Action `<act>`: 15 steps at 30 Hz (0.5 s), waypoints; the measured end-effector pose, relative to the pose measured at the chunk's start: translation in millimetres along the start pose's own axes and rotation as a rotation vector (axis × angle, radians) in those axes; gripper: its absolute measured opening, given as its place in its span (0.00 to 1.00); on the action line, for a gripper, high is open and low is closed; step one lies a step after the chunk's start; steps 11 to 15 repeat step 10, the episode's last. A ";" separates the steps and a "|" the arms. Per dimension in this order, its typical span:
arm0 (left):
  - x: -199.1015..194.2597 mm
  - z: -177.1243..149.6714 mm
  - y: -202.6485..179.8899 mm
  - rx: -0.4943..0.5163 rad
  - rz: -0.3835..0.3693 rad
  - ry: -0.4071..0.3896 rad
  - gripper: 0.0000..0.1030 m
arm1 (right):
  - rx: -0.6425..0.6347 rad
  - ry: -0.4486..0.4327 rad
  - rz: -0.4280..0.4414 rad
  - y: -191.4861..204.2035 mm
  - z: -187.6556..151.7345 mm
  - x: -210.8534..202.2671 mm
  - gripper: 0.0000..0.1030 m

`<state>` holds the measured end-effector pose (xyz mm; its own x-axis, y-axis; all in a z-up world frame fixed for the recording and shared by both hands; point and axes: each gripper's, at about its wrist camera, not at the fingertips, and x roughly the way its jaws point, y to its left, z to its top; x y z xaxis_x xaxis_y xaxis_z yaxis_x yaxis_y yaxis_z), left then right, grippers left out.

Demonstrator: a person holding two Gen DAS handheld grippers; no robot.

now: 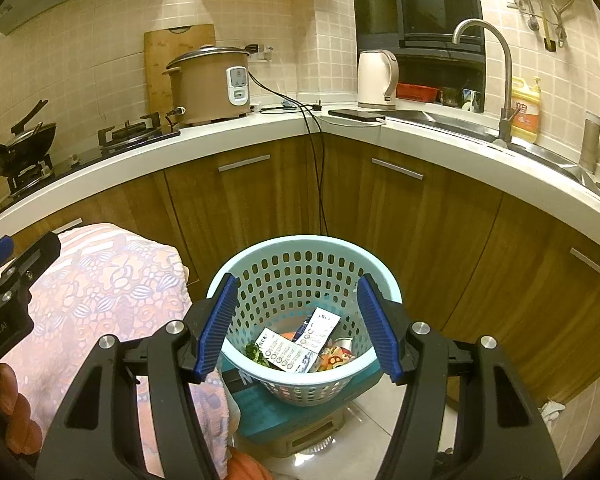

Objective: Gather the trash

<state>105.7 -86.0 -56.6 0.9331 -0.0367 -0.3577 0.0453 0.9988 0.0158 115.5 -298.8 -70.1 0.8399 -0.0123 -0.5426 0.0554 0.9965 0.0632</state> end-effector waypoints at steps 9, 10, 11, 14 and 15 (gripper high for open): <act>8.7 -1.3 6.8 -0.060 -0.024 0.065 0.93 | -0.008 -0.002 0.007 3.9 0.9 -1.4 0.57; 8.1 -0.6 6.8 -0.058 -0.024 0.063 0.93 | -0.008 -0.002 0.008 3.9 1.2 -1.5 0.57; 8.1 -0.6 6.8 -0.058 -0.024 0.063 0.93 | -0.008 -0.002 0.008 3.9 1.2 -1.5 0.57; 8.1 -0.6 6.8 -0.058 -0.024 0.063 0.93 | -0.008 -0.002 0.008 3.9 1.2 -1.5 0.57; 8.1 -0.6 6.8 -0.058 -0.024 0.063 0.93 | -0.008 -0.002 0.008 3.9 1.2 -1.5 0.57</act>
